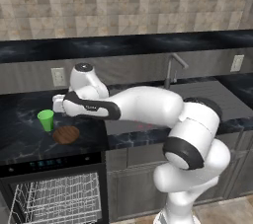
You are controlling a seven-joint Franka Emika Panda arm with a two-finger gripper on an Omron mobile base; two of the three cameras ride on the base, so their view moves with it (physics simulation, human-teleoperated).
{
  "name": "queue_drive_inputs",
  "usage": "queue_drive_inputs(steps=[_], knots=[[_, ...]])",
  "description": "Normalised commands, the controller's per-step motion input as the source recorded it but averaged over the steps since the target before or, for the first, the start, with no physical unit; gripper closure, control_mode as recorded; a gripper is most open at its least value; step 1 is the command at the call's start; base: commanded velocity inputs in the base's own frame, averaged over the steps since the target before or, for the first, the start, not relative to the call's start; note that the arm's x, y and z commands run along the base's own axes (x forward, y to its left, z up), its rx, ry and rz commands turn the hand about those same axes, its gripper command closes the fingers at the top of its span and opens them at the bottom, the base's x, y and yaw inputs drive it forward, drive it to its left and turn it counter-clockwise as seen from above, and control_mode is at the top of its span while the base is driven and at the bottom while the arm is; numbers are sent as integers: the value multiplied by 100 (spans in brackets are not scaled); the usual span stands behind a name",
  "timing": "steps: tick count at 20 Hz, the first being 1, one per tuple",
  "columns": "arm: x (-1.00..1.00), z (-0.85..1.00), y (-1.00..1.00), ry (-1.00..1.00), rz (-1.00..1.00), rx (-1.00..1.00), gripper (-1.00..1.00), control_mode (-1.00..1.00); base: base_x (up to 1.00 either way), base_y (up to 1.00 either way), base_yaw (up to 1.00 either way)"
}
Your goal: Pick up the cup and bowl from the counter, place them in the dishwasher, and close the dishwasher door.
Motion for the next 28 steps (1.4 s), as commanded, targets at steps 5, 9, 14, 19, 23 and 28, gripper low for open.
queue_drive_inputs(steps=[5, 9, 14, 19, 23, 28], knots=[[28, -16, 29, 0, 0, 0, -100, -100, 0, 0, 0], [37, -20, 25, 0, 0, 0, -100, -100, 0, 0, 0], [41, -16, 24, 0, 0, 0, -100, -100, 0, 0, 0], [40, -16, 26, 0, 0, 0, -100, -100, 0, 0, 0], [42, -17, 30, 0, 0, 0, -100, -100, 0, 0, 0], [42, -19, 27, 0, 0, 0, -100, -100, 0, 0, 0]])
